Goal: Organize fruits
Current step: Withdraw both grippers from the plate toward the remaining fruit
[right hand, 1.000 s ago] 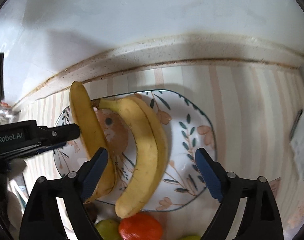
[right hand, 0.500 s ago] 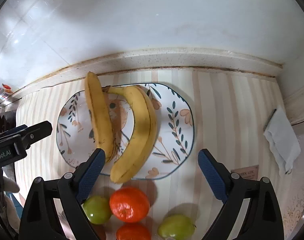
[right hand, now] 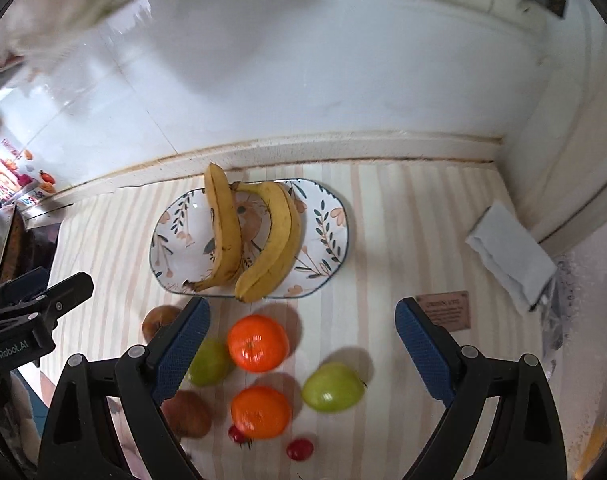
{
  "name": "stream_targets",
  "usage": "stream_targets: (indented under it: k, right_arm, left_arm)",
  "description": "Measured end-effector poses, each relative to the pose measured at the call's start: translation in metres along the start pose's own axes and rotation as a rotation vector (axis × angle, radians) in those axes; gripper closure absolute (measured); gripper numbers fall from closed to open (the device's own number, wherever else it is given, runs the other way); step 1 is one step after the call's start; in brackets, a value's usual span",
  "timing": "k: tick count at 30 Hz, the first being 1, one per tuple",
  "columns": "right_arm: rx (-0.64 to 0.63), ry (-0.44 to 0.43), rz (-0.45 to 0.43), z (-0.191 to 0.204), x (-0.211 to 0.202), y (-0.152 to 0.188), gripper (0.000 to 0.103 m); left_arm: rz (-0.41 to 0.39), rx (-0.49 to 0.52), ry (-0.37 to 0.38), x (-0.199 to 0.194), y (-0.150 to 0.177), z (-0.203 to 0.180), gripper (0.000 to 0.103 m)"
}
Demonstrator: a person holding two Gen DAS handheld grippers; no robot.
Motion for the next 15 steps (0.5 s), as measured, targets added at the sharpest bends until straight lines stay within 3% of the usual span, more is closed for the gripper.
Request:
stream_targets:
  k: [8, 13, 15]
  right_arm:
    - [0.027, -0.036, -0.072, -0.004, -0.071, 0.032, 0.007]
    - [0.076, -0.095, -0.010, -0.013, -0.071, 0.057, 0.007]
    - [0.097, -0.110, 0.047, -0.019, -0.054, 0.071, 0.007]
  left_arm:
    - [-0.083, 0.015, 0.009, -0.058, 0.022, -0.005, 0.008]
    - [-0.066, 0.005, -0.001, -0.063, 0.039, 0.004, 0.008]
    - [-0.018, 0.010, -0.028, -0.047, 0.052, 0.010, 0.008]
Point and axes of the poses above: each gripper's, at about its wrist camera, not at the fingertips, and x roughly the way its jaws point, z to its left, y to its underside, the point moved 5 cm from there along x, roughly the way its jaws point, and after that the axes turned 1 degree about -x, right-handed, at the moved point
